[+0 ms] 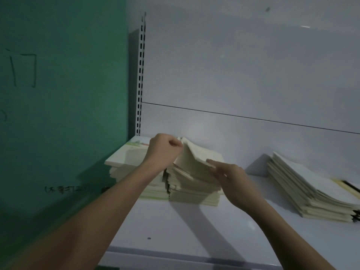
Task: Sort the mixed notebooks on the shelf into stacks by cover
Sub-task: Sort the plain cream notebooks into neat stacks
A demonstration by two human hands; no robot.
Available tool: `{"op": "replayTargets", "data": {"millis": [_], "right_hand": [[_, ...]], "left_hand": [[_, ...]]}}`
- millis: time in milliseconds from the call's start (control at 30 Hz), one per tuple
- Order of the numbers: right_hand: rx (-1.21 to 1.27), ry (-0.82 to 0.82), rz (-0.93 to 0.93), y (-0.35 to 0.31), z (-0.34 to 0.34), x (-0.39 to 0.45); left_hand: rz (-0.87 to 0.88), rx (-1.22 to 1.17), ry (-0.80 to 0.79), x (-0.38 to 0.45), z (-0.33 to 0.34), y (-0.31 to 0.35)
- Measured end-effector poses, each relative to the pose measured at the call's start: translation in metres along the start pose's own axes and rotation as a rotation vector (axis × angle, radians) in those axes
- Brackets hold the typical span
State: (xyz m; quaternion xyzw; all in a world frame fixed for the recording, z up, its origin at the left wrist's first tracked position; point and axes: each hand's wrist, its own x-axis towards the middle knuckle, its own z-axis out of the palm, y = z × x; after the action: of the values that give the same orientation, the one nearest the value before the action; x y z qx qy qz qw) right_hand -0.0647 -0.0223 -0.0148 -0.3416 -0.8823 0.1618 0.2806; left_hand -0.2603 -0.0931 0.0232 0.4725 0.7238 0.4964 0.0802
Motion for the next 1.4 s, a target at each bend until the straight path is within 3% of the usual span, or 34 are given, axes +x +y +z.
{"op": "replayTargets", "data": {"millis": [100,167,200,267,367,467,533,633,700,767,833,1000,1167,1233,1300,1400], "right_hand": [[0.121,0.252,-0.019,-0.001,-0.009,-0.008],[0.038,0.276,-0.092,-0.008,-0.009,-0.015],[-0.019,0.258,-0.139,-0.011,-0.007,-0.017],[-0.023,0.190,-0.212,-0.014,-0.005,-0.020],[0.274,0.010,-0.141,-0.007,-0.003,-0.016],[0.525,0.155,0.045,0.006,0.003,-0.005],[0.395,0.141,0.082,0.012,0.006,0.006],[0.173,-0.178,0.037,0.011,0.013,0.015],[0.010,-0.287,-0.030,0.004,0.018,0.015],[-0.217,-0.253,-0.123,-0.001,0.025,0.011],[-0.271,-0.158,-0.136,-0.003,0.026,0.007],[-0.081,0.023,-0.058,-0.004,0.012,0.000],[0.146,0.394,-0.008,-0.024,-0.006,0.011],[0.191,0.470,-0.043,-0.041,-0.005,0.011],[0.174,0.429,-0.166,-0.064,0.005,0.003],[-0.014,0.211,-0.454,-0.091,0.036,-0.011]], "left_hand": [[-0.313,-0.444,-0.322,-0.003,0.002,0.020],[-0.440,-0.635,-0.540,-0.006,0.007,0.032],[-0.443,-0.676,-0.575,-0.008,0.010,0.036],[-0.429,-0.691,-0.505,-0.013,0.017,0.039],[-0.429,-0.672,-0.325,-0.016,0.013,0.032],[-0.374,-0.587,-0.173,-0.017,-0.006,0.017],[-0.366,-0.526,-0.052,-0.018,-0.019,0.007],[-0.392,-0.520,0.063,-0.026,-0.036,-0.008],[-0.404,-0.541,0.097,-0.034,-0.046,-0.016],[-0.418,-0.556,0.103,-0.043,-0.056,-0.022],[-0.422,-0.583,0.086,-0.048,-0.066,-0.029],[-0.412,-0.658,0.003,-0.059,-0.087,-0.042],[-0.431,-0.699,-0.100,-0.058,-0.095,-0.047],[-0.485,-0.722,-0.104,-0.053,-0.091,-0.043],[-0.565,-0.745,-0.115,-0.047,-0.086,-0.037],[-0.610,-0.808,-0.215,-0.037,-0.082,-0.034]]}}
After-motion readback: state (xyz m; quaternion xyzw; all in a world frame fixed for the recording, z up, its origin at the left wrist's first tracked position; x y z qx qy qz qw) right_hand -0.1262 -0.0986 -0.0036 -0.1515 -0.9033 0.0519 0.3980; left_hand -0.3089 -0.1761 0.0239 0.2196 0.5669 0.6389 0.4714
